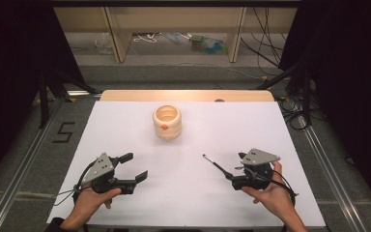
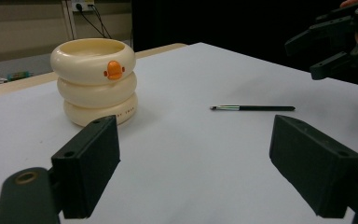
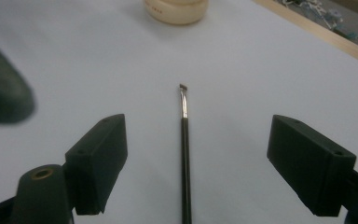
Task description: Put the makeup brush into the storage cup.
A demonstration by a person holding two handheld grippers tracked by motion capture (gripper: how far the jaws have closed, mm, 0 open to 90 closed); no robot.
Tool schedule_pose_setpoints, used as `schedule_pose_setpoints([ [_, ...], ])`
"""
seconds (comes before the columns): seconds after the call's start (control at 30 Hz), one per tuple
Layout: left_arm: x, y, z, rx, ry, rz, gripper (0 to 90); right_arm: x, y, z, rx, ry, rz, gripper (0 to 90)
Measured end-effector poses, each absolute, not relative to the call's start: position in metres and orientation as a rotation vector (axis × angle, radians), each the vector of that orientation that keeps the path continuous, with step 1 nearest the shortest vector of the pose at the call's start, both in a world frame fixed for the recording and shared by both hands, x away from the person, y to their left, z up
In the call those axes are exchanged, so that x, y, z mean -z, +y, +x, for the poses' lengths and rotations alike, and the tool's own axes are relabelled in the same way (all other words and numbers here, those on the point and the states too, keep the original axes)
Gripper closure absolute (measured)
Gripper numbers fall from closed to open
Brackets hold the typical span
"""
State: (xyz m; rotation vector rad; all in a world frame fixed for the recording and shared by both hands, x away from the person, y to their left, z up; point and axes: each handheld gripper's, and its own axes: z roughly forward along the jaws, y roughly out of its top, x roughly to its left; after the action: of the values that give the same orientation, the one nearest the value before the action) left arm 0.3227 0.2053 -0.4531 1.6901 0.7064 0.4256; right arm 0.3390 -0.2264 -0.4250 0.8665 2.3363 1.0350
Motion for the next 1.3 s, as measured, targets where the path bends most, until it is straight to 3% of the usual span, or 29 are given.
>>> schedule_pose_setpoints([
  [0.57, 0.453, 0.204, 0.324, -0.420, 0.705, 1.692, 16.2, 0.427, -0.195, 0.399, -0.748, 2.631, 0.922, 27.9],
  [1.3, 0.454, 0.203, 0.324, -0.414, 0.714, 1.690, 16.2, 0.435, -0.173, 0.430, -0.515, 2.801, 0.912, 37.1],
])
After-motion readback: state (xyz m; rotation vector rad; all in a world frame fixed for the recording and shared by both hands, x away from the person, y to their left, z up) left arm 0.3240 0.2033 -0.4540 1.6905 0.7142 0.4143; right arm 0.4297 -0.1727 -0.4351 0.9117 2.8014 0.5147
